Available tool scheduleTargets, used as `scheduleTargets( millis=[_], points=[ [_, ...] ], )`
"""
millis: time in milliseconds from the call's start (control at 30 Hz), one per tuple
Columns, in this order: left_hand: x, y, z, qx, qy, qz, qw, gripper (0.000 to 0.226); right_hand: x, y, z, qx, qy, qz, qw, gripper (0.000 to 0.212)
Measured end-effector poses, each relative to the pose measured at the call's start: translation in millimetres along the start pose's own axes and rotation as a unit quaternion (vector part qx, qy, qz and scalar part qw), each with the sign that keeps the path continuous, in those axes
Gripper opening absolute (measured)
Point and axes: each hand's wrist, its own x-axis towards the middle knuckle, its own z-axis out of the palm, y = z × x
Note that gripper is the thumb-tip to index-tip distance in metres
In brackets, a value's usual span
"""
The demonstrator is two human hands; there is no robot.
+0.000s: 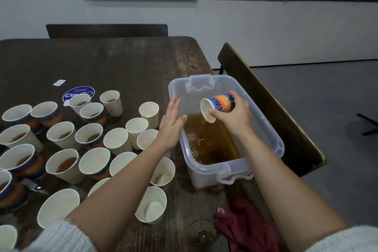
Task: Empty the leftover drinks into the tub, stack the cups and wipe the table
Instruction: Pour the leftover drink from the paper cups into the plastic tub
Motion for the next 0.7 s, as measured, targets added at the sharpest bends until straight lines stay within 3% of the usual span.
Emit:
scheduleTargets(
  millis=[567,700],
  points=[
    [-1.1,4.4,-2.6,0.03,0.001,0.0,1.0,0.067,-5.0,-3.6,-0.3,-0.02,-0.007,-0.029,0.999,0.086],
    [-0.2,8.9,-11.2,0.138,-0.017,0.01,0.99,0.06,-13.1,-10.8,-0.9,0.112,-0.03,0.032,0.993,0.075]
  ],
)
